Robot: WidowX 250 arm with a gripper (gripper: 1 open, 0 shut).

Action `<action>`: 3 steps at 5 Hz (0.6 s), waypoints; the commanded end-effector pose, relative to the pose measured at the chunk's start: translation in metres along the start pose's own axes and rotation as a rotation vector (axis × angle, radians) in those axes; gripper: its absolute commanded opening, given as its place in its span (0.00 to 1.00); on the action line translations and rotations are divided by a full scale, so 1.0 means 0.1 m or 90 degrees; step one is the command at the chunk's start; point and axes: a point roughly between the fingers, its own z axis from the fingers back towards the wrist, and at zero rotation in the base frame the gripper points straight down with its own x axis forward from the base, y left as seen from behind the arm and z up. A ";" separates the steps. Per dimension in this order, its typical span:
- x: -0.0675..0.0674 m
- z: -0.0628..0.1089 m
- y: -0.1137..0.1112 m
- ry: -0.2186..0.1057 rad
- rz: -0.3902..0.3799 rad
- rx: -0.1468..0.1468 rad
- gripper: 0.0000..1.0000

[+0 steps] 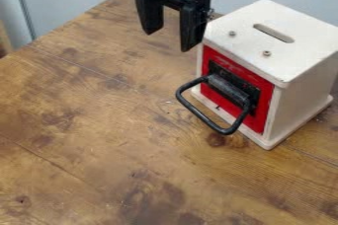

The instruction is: Close the drawer

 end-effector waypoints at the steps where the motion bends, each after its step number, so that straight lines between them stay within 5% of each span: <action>1: 0.04 0.32 -0.07 -0.056 -0.018 0.013 1.00; 3: 0.06 0.33 -0.06 -0.061 -0.022 0.012 1.00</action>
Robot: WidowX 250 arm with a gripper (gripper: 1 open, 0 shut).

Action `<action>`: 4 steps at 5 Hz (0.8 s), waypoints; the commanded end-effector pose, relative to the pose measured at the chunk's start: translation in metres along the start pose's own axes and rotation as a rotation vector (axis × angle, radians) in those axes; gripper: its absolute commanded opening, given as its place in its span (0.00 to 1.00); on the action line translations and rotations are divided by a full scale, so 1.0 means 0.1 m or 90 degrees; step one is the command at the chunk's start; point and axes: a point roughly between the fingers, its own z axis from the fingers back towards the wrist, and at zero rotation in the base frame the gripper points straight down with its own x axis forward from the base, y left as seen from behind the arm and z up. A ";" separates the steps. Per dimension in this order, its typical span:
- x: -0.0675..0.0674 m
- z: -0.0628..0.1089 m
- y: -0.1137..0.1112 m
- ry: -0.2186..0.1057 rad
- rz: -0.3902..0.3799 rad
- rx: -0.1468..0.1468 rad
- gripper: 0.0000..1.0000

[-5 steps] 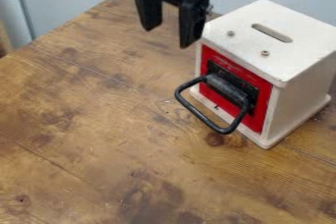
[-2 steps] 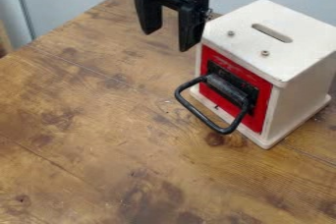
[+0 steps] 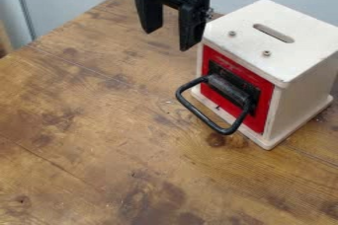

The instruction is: Close the drawer

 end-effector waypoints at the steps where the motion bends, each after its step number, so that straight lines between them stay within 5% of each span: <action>1: 0.06 0.30 -0.07 -0.057 -0.016 0.004 1.00; 4: 0.05 0.26 -0.06 -0.048 -0.011 0.005 1.00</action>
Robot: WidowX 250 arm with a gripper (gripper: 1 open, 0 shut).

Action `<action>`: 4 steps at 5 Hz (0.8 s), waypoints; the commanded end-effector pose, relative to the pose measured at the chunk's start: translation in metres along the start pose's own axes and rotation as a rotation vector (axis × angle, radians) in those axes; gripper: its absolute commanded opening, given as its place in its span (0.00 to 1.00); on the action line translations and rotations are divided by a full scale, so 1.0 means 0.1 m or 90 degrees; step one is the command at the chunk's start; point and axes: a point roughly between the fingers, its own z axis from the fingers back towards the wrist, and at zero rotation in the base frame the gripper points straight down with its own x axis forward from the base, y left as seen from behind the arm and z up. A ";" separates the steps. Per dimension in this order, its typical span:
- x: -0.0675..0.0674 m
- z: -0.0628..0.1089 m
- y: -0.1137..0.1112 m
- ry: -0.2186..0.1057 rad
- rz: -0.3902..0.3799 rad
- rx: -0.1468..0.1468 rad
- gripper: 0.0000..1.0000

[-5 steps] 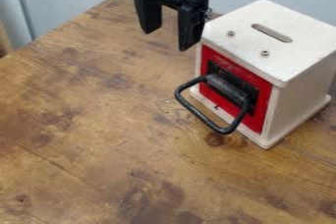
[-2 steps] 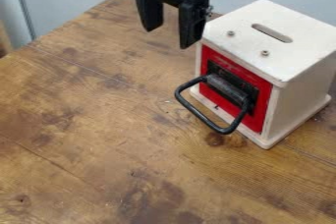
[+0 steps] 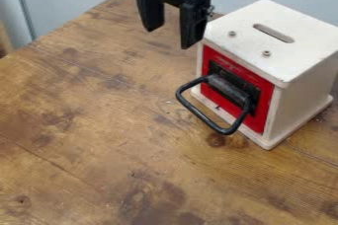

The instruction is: Close the drawer

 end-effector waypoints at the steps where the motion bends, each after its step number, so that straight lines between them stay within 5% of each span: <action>1: 0.04 0.23 -0.05 -0.042 -0.009 0.010 1.00; 4: 0.03 0.18 -0.05 -0.034 -0.007 0.008 1.00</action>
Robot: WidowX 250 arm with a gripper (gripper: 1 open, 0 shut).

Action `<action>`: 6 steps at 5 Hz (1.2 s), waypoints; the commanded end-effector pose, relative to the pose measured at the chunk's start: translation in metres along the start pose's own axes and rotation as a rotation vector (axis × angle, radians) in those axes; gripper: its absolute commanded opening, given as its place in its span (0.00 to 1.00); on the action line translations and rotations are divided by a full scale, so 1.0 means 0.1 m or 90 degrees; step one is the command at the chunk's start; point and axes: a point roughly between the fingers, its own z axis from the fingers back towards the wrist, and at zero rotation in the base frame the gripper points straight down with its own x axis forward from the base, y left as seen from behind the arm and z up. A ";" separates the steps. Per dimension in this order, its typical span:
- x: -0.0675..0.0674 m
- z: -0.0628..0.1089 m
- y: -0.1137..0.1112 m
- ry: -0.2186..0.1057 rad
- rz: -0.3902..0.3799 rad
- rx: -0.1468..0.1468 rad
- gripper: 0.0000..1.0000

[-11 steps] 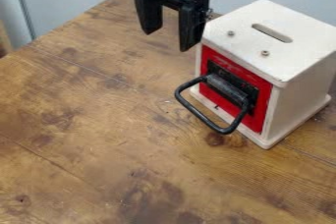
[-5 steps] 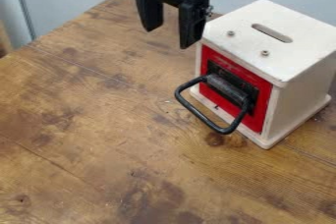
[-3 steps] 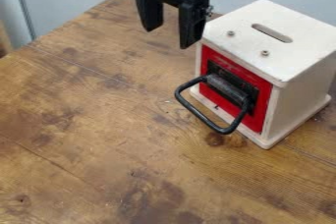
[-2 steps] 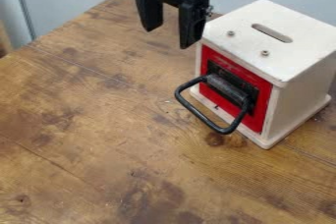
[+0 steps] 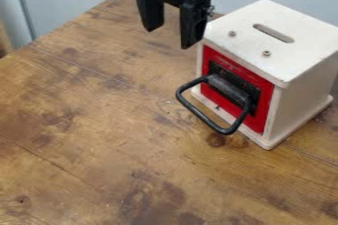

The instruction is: Close the drawer

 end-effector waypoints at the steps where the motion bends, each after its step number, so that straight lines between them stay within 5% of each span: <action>1: 0.03 0.18 -0.06 -0.032 -0.011 0.006 1.00; 6: 0.02 0.14 -0.11 -0.023 -0.011 0.006 1.00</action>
